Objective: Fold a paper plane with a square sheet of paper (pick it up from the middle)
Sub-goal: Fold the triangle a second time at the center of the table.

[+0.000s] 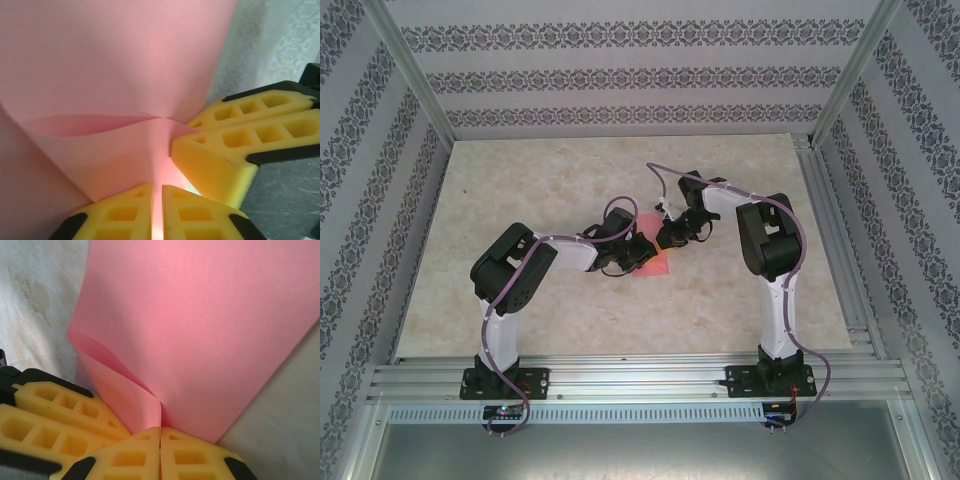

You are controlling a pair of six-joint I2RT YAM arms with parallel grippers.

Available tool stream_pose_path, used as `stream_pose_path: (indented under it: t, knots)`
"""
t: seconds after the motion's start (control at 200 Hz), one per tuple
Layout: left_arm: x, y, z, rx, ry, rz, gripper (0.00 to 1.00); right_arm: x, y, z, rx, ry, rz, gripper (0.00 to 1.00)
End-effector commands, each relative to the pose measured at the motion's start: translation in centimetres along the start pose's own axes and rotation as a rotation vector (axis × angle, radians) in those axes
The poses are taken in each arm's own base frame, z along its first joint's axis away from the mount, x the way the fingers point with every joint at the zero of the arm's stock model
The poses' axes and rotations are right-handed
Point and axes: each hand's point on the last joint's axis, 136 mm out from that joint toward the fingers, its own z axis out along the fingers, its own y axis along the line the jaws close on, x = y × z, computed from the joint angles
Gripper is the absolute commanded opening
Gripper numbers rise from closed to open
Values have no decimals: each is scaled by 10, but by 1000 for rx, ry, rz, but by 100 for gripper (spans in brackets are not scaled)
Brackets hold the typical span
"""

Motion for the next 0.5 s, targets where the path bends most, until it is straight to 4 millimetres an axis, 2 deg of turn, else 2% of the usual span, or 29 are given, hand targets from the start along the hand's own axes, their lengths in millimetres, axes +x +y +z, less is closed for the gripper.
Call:
stream_pose_path:
  t: [0.0,0.1,0.275,0.495]
  knots:
    - [10,-44,-4,101,25,93,16,-6,-3,4,4,-3,-18,8]
    - [15,-51,-5,109,32,105,16,-6,-4,4,5,-1,-16,8]
    - [21,-40,-4,70,30,81,15,-9,-4,3,8,-6,-19,8]
    - [31,-42,2,76,52,89,14,-8,-5,5,3,3,-15,8]
